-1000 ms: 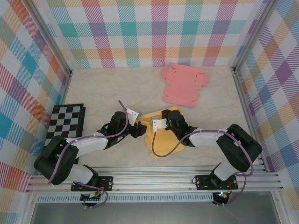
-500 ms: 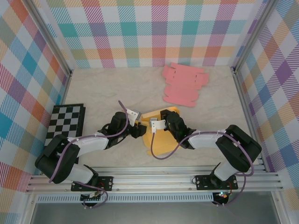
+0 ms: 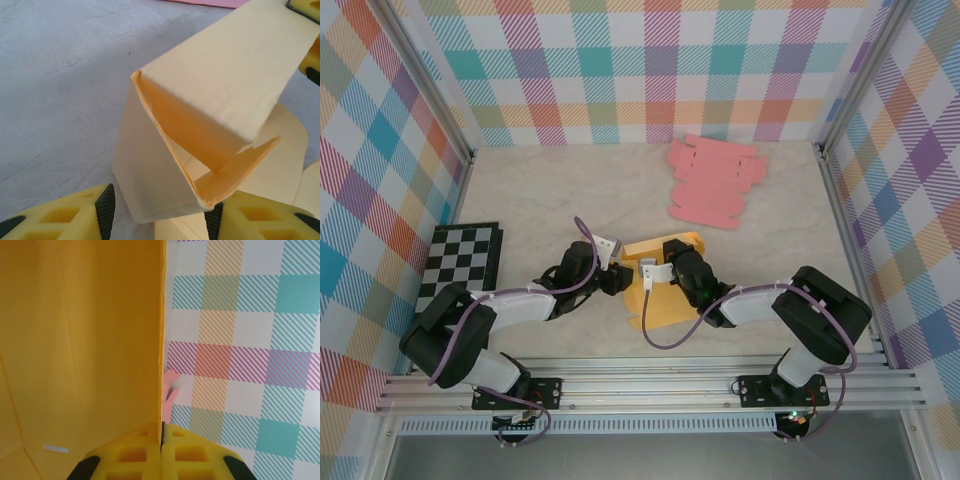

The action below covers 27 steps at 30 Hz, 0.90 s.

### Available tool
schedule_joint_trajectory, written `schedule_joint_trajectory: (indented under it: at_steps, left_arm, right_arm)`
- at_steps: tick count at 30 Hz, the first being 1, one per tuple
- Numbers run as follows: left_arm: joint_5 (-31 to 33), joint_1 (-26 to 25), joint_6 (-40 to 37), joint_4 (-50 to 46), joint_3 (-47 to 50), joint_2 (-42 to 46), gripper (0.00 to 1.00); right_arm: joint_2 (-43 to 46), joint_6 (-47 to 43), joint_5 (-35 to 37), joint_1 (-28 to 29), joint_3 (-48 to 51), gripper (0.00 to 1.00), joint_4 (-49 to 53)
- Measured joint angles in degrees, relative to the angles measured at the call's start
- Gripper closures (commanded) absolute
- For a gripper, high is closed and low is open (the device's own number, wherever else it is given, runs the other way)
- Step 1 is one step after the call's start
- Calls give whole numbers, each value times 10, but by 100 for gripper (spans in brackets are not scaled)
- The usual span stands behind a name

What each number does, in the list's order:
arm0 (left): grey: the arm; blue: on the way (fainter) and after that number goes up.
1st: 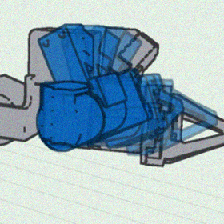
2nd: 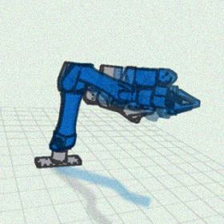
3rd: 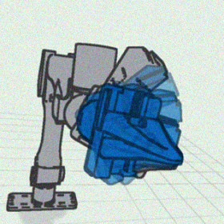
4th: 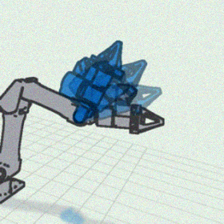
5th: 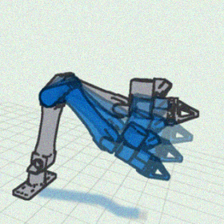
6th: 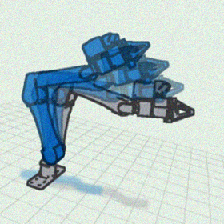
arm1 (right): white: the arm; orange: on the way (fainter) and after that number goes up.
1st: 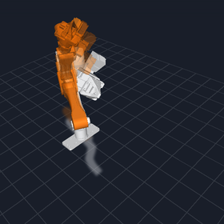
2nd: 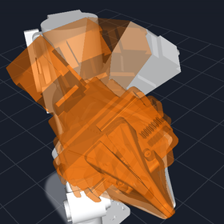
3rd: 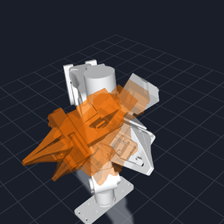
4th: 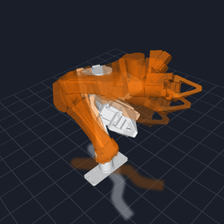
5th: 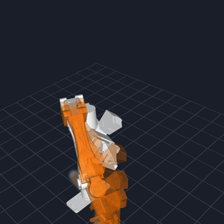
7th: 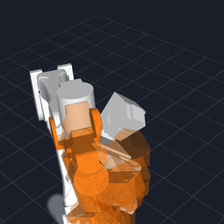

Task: Fold the paper box

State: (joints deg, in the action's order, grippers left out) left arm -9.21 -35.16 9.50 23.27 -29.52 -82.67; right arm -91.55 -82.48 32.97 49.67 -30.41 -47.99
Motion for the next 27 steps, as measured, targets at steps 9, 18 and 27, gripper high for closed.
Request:
schedule_joint_trajectory:
  at_steps: [9, 18, 27]
  left_arm:
    - [25, -21, 10, 20, 0, -20, 49]
    - [61, -34, 17, 24, -3, -23, 49]
    - [96, -38, 31, 27, -3, -26, 49]
  right_arm:
    - [-15, 5, 28, 15, 0, 100, -13]
    - [-26, 3, 48, 24, 11, 100, -43]
    - [-26, 1, 55, 31, 15, 100, -49]
